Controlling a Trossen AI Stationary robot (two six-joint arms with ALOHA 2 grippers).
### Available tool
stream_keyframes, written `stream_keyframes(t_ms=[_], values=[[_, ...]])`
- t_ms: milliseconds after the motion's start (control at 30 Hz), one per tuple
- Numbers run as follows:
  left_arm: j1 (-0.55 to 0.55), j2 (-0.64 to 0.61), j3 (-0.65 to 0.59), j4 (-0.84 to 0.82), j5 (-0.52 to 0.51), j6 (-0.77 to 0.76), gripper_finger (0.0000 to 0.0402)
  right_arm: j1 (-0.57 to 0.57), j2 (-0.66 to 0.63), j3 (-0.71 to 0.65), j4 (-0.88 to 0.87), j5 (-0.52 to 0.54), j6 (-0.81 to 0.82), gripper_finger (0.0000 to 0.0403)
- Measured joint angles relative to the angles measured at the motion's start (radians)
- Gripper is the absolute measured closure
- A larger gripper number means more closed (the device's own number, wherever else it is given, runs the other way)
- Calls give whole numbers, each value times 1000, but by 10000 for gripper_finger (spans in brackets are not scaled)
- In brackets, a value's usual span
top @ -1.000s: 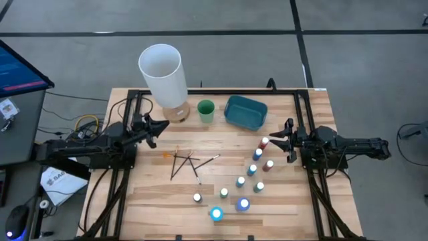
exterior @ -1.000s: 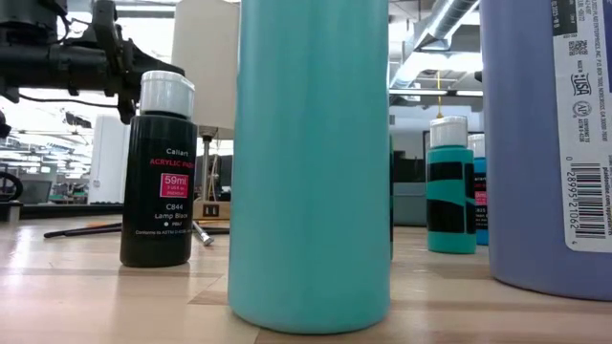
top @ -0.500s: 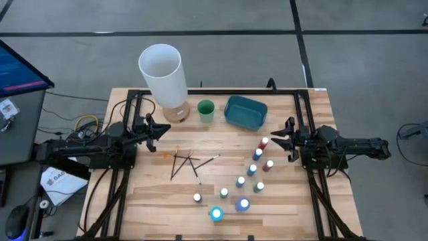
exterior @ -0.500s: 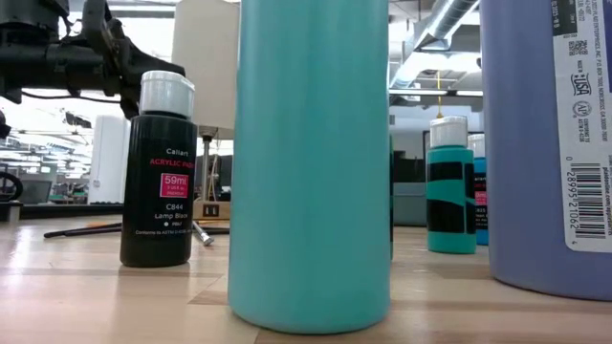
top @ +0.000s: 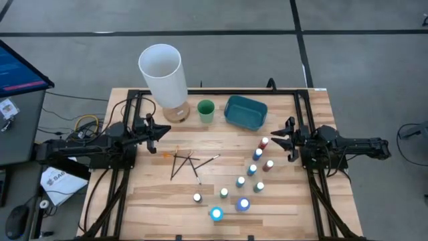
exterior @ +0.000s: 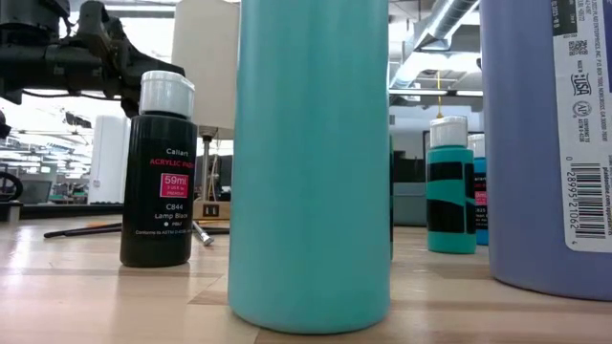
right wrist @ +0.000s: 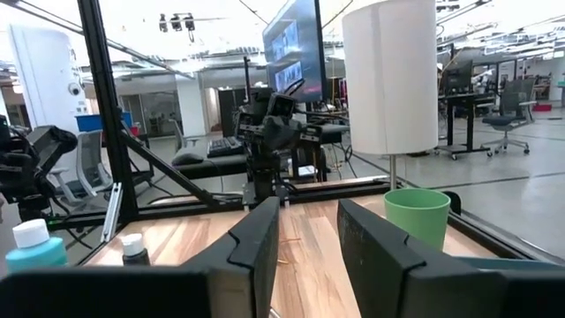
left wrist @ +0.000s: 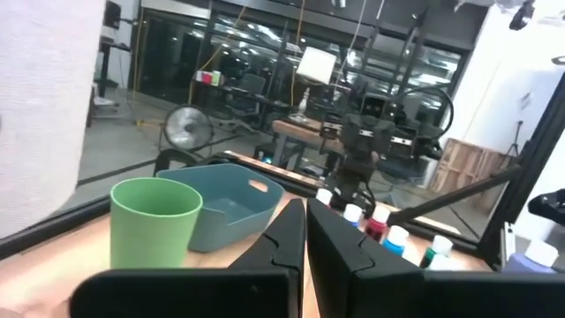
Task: Pick & Place Paint Supplies
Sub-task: Put the top red paint bottle into the blue bin
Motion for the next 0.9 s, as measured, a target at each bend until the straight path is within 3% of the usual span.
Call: stream_keyframes(t_ms=[167,400,733,900], values=[[0,0,0,0,-10,37,399,-2,0,3,-43,204,79,290],[0,0,0,-1,-28,46,399,-2,63,84,-173,338,73,290],[0,0,0,-1,-31,65,399,-2,430,406,-428,484,92,290],[0,0,0,-1,-34,64,399,-10,618,579,-653,531,177,289]])
